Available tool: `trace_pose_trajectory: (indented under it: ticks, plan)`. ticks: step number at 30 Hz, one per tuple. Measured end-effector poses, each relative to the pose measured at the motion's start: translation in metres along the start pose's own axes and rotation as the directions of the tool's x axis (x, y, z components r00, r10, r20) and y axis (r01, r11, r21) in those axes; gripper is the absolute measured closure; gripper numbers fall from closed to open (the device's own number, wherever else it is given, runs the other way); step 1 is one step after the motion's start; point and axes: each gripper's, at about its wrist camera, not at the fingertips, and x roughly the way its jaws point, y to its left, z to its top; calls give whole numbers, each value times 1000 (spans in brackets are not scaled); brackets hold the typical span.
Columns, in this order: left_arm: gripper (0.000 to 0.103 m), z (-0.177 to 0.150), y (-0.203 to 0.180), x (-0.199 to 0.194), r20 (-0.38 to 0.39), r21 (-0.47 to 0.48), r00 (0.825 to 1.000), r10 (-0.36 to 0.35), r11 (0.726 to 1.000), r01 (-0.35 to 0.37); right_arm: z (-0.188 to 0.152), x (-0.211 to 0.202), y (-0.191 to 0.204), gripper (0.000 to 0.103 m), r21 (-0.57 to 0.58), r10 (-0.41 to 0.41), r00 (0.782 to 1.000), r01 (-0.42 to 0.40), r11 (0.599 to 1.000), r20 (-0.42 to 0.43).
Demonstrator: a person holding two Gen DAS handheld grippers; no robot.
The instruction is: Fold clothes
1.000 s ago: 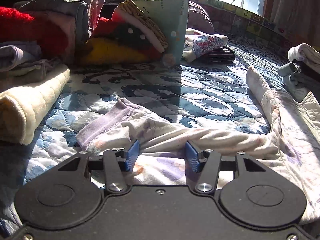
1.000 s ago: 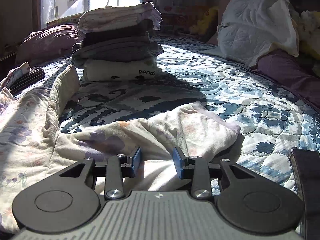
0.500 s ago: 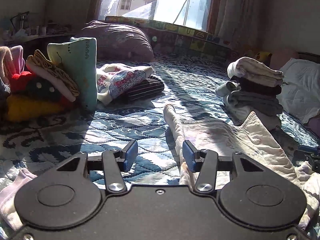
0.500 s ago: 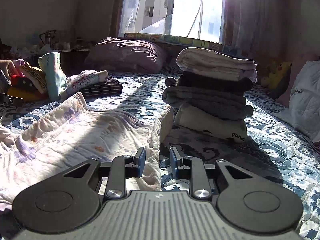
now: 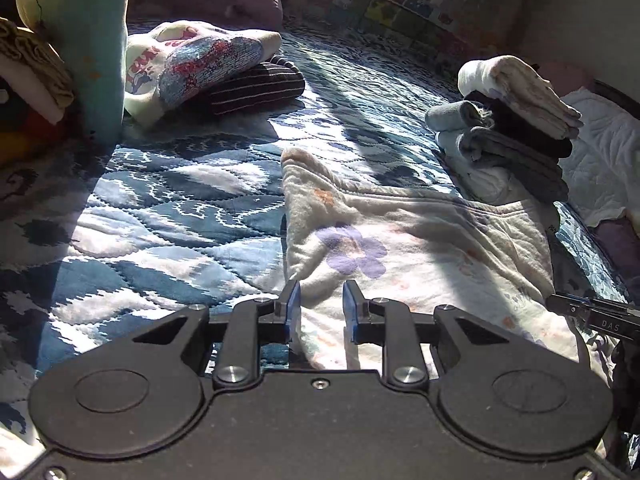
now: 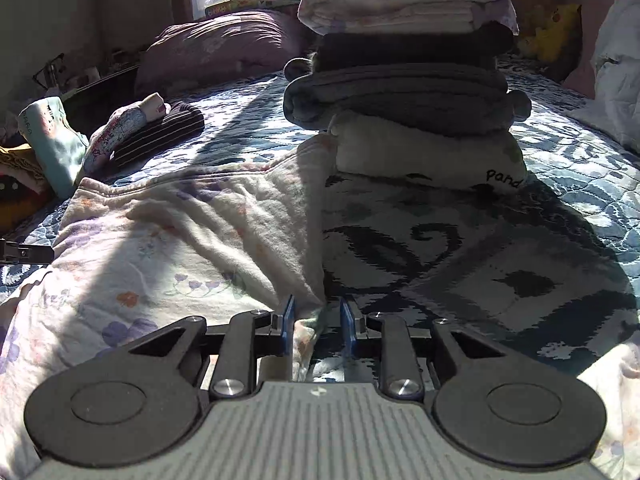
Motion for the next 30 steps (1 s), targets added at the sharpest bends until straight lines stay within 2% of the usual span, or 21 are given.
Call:
trace_pose_trajectory:
  ticks: [1, 3, 5, 10, 12, 13, 14, 16, 17, 18, 19, 20, 21, 22, 23, 24, 25, 26, 27, 28, 30]
  plan:
    - [63, 4, 3, -2, 19, -5, 1000, 16, 1000, -16, 3, -2, -2, 76, 6, -4, 1000, 4, 1000, 15]
    - [50, 13, 14, -2, 42, -68, 999, -26, 997, 29, 11, 0, -3, 69, 15, -1, 999, 0, 1000, 37]
    - [47, 22, 23, 2, 51, -130, 996, -71, 989, 77, 20, 6, -2, 54, 14, 10, 998, -11, 1000, 58]
    - [41, 36, 22, 30, 21, -153, 992, -124, 980, 126, 43, 41, -4, 40, 65, 106, 994, -108, 992, 39]
    - [41, 37, 19, 45, -13, -133, 992, -123, 984, 120, 44, 58, -5, 41, 76, 119, 993, -118, 990, -4]
    - [43, 36, 19, 51, -24, -134, 990, -135, 982, 131, 42, 68, -7, 44, 86, 127, 991, -123, 989, -36]
    - [46, 36, 19, 57, -34, -135, 988, -148, 981, 142, 39, 73, -12, 58, 111, 166, 985, -160, 981, -46]
    - [69, 34, 21, 65, -43, -145, 976, -213, 968, 205, 35, 78, -23, 84, 179, 265, 963, -254, 950, -40]
    - [82, 33, 22, 67, -44, -154, 964, -261, 956, 251, 34, 78, -30, 88, 220, 320, 947, -307, 926, -23]
    - [87, 32, 26, 67, -34, -183, 951, -308, 937, 297, 34, 77, -38, 90, 258, 370, 929, -358, 898, 3]
    - [89, 31, 32, 66, -13, -229, 930, -368, 906, 356, 32, 75, -49, 92, 317, 450, 892, -442, 839, 54]
    - [93, 30, 43, 64, 43, -313, 882, -469, 832, 458, 26, 73, -65, 92, 399, 555, 818, -564, 723, 150]
    - [93, 27, 54, 64, 115, -393, 813, -570, 726, 564, 20, 73, -83, 92, 464, 640, 722, -676, 572, 263]
    - [93, 23, 65, 64, 185, -456, 742, -644, 613, 645, 13, 77, -95, 92, 517, 682, 650, -732, 444, 336]
    - [93, 20, 69, 69, 183, -494, 744, -642, 595, 634, 7, 83, -102, 92, 555, 692, 625, -740, 380, 360]
    - [93, 18, 73, 73, 181, -532, 747, -640, 575, 622, -1, 94, -109, 92, 621, 685, 645, -700, 353, 339]
    - [93, 14, 77, 78, 172, -571, 755, -633, 560, 600, -8, 104, -114, 92, 699, 650, 707, -614, 368, 279]
    - [93, 9, 82, 86, 110, -628, 804, -584, 586, 512, -12, 110, -117, 91, 749, 624, 748, -544, 378, 228]
    - [93, 2, 87, 93, 35, -684, 852, -523, 609, 402, -9, 109, -114, 92, 748, 615, 760, -530, 400, 210]
    - [93, -1, 89, 95, 27, -701, 859, -511, 603, 381, -2, 103, -109, 89, 728, 583, 793, -503, 466, 174]
    - [88, 6, 83, 87, 0, -669, 890, -457, 661, 340, 12, 92, -97, 85, 660, 497, 863, -424, 620, 87]
